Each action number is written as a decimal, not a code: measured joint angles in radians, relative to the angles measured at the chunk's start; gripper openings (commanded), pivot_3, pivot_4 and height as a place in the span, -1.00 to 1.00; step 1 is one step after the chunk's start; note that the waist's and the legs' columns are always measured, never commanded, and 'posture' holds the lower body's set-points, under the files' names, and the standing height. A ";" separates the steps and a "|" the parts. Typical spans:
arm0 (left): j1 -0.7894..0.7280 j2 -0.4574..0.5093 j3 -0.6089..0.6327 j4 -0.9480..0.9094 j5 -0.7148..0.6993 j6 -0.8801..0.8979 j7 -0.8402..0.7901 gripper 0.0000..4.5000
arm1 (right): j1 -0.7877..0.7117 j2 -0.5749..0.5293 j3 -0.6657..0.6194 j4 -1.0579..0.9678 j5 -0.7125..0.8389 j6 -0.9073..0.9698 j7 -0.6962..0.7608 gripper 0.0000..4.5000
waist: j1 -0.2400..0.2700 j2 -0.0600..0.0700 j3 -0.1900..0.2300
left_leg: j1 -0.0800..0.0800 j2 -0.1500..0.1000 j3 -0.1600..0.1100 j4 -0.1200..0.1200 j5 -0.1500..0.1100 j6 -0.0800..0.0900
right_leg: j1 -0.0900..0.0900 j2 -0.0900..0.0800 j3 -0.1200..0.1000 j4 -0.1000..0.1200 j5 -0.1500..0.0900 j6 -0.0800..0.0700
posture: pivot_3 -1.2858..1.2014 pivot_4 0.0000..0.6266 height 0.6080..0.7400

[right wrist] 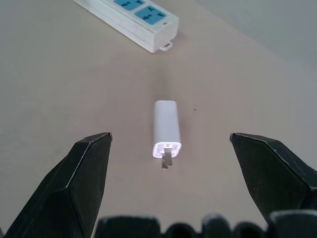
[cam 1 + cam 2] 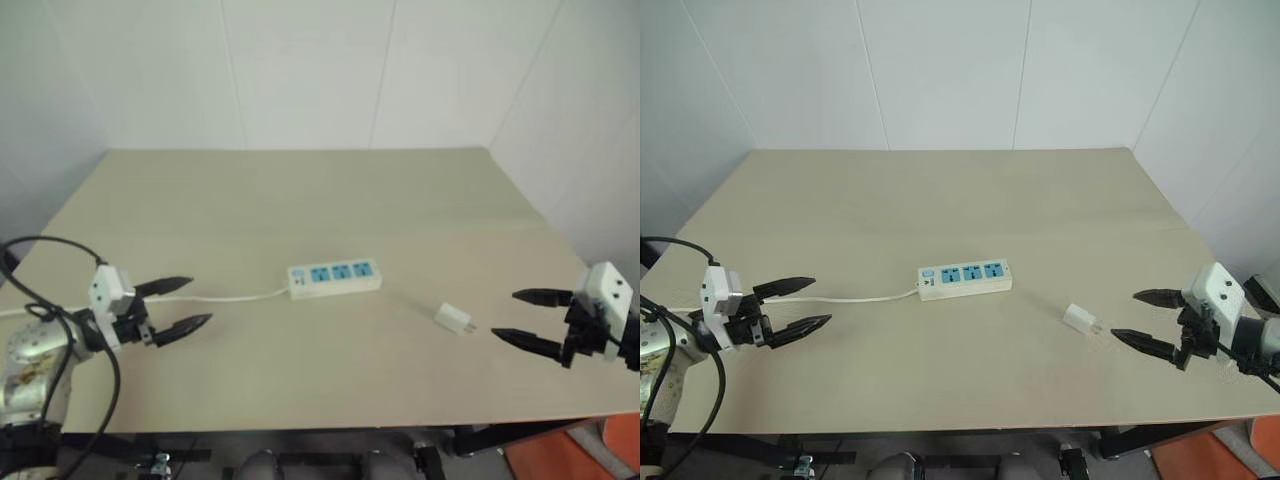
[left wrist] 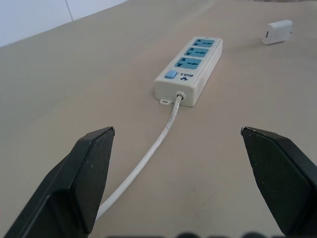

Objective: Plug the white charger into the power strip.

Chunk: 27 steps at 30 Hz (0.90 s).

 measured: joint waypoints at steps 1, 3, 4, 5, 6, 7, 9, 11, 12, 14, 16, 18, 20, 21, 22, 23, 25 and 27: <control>0.000 0.000 0.001 -0.007 -0.003 0.005 0.001 0.97 | -0.002 0.000 0.000 0.000 0.002 -0.001 -0.001 1.00 | 0.000 0.000 0.000 | 0.000 0.000 0.000 0.000 0.000 0.000 | 0.000 0.000 0.000 0.000 0.000 0.000 | 0.03 -0.52 1.00; 0.000 0.001 0.004 -0.022 -0.008 0.021 0.000 0.97 | -0.007 0.000 0.001 0.007 -0.006 -0.013 0.003 1.00 | 0.001 0.000 0.000 | 0.000 0.000 0.000 0.000 0.000 0.000 | 0.000 0.000 0.000 0.000 0.000 0.000 | 0.03 -0.52 1.00; 0.001 0.001 0.004 -0.026 -0.010 0.026 -0.001 0.97 | -0.007 -0.001 0.001 0.014 -0.011 -0.021 0.012 1.00 | 0.001 0.000 0.000 | 0.000 0.000 0.000 0.000 0.000 0.000 | 0.000 0.000 0.000 0.000 0.000 0.000 | 0.03 -0.52 1.00; 0.006 0.002 0.004 -0.030 -0.013 0.033 -0.003 0.97 | -0.006 -0.002 0.001 0.019 -0.013 -0.023 0.022 1.00 | 0.001 0.000 0.000 | 0.000 0.000 0.000 0.000 0.000 0.000 | 0.000 0.000 0.000 0.000 0.000 0.000 | 0.03 -0.52 1.00; 0.014 0.005 0.004 -0.030 -0.016 0.036 -0.008 0.97 | -0.003 -0.002 0.000 0.019 -0.009 -0.023 0.035 1.00 | 0.000 0.000 0.000 | 0.000 0.000 0.000 0.000 0.000 0.000 | 0.000 0.000 0.000 0.000 0.000 0.000 | 0.03 -0.52 1.00; 0.019 0.008 0.003 -0.030 -0.016 0.037 -0.014 0.97 | 0.005 -0.003 -0.004 0.019 0.005 -0.022 0.049 1.00 | 0.000 0.000 0.000 | 0.000 0.000 0.000 0.000 0.000 0.000 | 0.000 0.000 0.000 0.000 0.000 0.000 | 0.03 -0.52 1.00; 0.018 0.010 0.003 -0.029 -0.016 0.037 -0.021 0.97 | 0.018 -0.003 -0.023 0.012 0.024 -0.018 0.066 1.00 | 0.000 0.000 0.000 | 0.000 0.000 0.000 0.000 0.000 0.000 | 0.000 0.000 0.000 0.000 0.000 0.000 | 0.03 -0.52 1.00; 0.014 0.014 0.003 -0.026 -0.016 0.036 -0.024 0.97 | 0.026 -0.004 -0.043 0.006 0.022 -0.019 0.064 1.00 | 0.001 0.000 0.000 | 0.000 0.000 0.000 0.000 0.000 0.000 | 0.000 0.000 0.000 0.000 -0.001 0.001 | 0.03 -0.52 1.00; 0.008 0.015 0.003 -0.020 -0.016 0.036 -0.027 0.97 | 0.030 -0.004 -0.046 0.006 0.022 -0.021 0.064 1.00 | 0.001 0.000 0.000 | 0.000 0.000 0.000 0.000 0.000 0.000 | 0.000 0.000 0.000 0.000 -0.001 0.001 | 0.03 -0.52 1.00; -0.006 0.017 0.002 -0.013 -0.016 0.036 -0.037 0.97 | 0.037 -0.004 -0.046 0.006 0.021 -0.027 0.065 1.00 | 0.001 0.000 0.000 | 0.000 0.000 0.000 0.000 0.000 0.000 | 0.000 0.000 0.000 0.000 -0.002 0.000 | 0.03 -0.52 1.00; -0.018 0.022 -0.002 -0.011 -0.015 0.036 -0.045 0.97 | 0.040 -0.004 -0.048 0.006 0.021 -0.034 0.067 1.00 | 0.001 0.000 0.000 | 0.000 0.000 0.000 0.000 0.000 0.000 | 0.000 0.000 0.000 0.000 -0.002 0.001 | 0.03 -0.52 1.00; -0.024 0.022 -0.003 -0.010 -0.015 0.036 -0.049 0.97 | 0.045 -0.004 -0.049 0.006 0.020 -0.043 0.066 1.00 | 0.001 0.000 0.000 | 0.000 0.000 0.000 0.000 0.000 0.000 | 0.000 0.000 0.000 0.000 -0.001 0.001 | 0.03 -0.52 1.00; -0.027 0.021 -0.010 -0.009 -0.015 0.036 -0.053 0.97 | 0.048 -0.004 -0.050 0.010 0.017 -0.055 0.063 1.00 | 0.001 0.000 0.000 | 0.000 0.000 0.000 0.000 0.000 0.000 | 0.000 0.000 0.000 0.000 -0.001 0.001 | 0.03 -0.52 1.00; -0.029 0.019 -0.015 -0.007 -0.013 0.036 -0.053 0.97 | 0.049 -0.004 -0.051 0.013 0.012 -0.062 0.062 1.00 | 0.001 0.000 0.000 | 0.000 0.000 0.000 0.000 0.000 0.000 | 0.000 0.000 0.000 0.000 -0.001 0.001 | 0.03 -0.52 1.00; -0.031 0.017 -0.017 -0.003 -0.008 0.034 -0.052 0.97 | 0.050 -0.004 -0.051 0.016 0.008 -0.069 0.059 1.00 | 0.001 0.000 0.000 | 0.000 0.000 0.000 0.000 0.000 0.000 | 0.000 0.000 0.000 0.000 -0.001 0.001 | 0.03 -0.52 1.00; -0.037 0.011 -0.019 0.007 0.002 0.029 -0.050 0.97 | 0.052 -0.004 -0.051 0.018 0.000 -0.075 0.054 1.00 | 0.001 0.000 0.000 | 0.001 0.000 0.000 0.000 0.000 0.000 | 0.000 0.000 0.000 0.000 -0.001 0.001 | 0.03 -0.52 1.00; -0.052 -0.006 -0.020 0.035 0.006 0.004 -0.049 0.97 | 0.052 -0.002 -0.051 0.018 -0.011 -0.081 0.043 1.00 | 0.001 0.000 0.000 | 0.000 0.000 0.000 0.000 0.000 0.000 | 0.000 0.000 0.000 0.000 -0.001 0.002 | 0.03 -0.52 1.00; -0.072 -0.034 -0.024 0.071 0.011 -0.039 -0.053 0.97 | 0.048 0.005 -0.047 0.016 -0.018 -0.084 0.028 1.00 | 0.001 0.000 0.000 | 0.000 0.000 0.000 0.000 0.000 0.000 | 0.000 0.000 0.000 0.000 -0.001 0.001 | 0.03 -0.52 1.00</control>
